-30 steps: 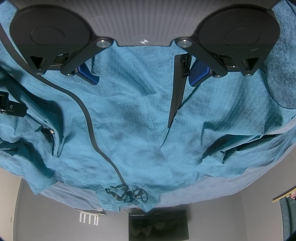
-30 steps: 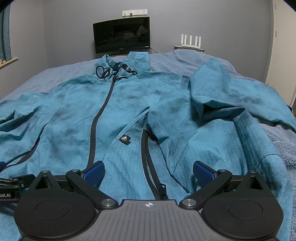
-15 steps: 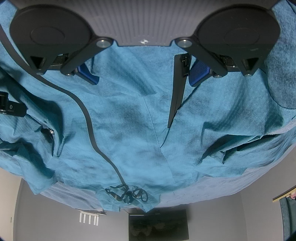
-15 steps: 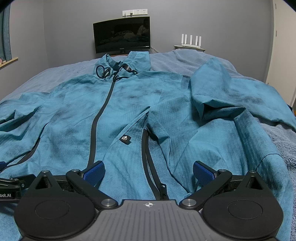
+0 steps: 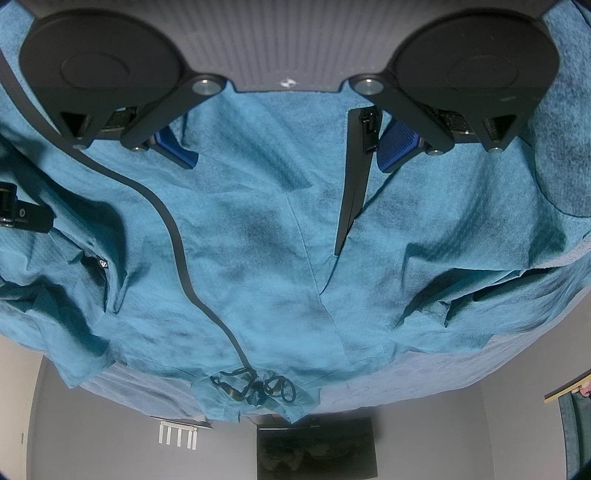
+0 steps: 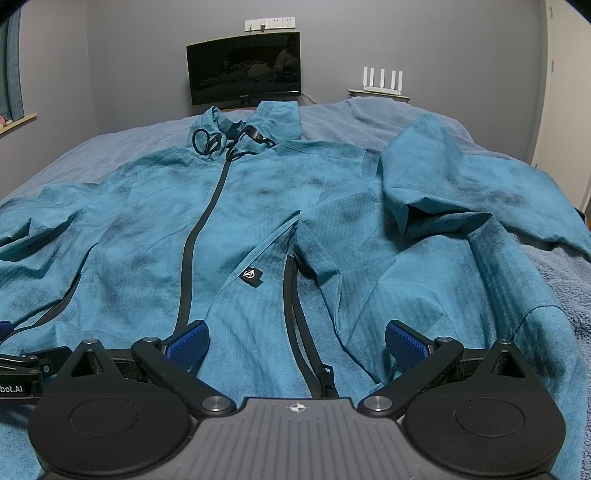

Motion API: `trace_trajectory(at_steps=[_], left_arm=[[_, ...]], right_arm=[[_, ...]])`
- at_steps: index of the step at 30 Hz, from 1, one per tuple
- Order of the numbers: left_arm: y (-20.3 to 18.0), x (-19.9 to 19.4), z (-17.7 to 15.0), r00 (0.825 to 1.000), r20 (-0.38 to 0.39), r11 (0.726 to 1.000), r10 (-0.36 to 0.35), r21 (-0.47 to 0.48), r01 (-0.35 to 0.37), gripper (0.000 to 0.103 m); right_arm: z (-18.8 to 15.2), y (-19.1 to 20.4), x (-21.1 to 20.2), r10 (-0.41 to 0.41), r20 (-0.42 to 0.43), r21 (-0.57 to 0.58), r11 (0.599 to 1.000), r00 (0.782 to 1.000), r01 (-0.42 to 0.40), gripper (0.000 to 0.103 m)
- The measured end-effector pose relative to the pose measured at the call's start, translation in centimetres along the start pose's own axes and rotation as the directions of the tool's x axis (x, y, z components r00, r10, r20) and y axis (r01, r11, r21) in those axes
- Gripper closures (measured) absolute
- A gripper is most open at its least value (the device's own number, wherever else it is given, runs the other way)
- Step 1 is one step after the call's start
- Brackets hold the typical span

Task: Fold large clothes

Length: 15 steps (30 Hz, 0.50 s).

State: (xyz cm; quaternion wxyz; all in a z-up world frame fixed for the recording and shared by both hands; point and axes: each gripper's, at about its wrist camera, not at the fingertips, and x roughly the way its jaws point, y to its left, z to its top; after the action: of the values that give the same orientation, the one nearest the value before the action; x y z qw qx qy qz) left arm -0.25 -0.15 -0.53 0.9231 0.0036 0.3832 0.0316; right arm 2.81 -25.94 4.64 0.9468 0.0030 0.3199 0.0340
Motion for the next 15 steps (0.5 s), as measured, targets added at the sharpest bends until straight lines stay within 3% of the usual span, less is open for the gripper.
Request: trace_trajectory(at_steps=[15], left_arm=[[0.01, 0.1, -0.06, 1.0, -0.005, 1.0, 0.001, 0.002, -0.001, 0.0]], right_arm=[[-0.04, 0.13, -0.01, -0.003, -0.002, 0.001, 1.0, 1.0, 0.003, 0.0]])
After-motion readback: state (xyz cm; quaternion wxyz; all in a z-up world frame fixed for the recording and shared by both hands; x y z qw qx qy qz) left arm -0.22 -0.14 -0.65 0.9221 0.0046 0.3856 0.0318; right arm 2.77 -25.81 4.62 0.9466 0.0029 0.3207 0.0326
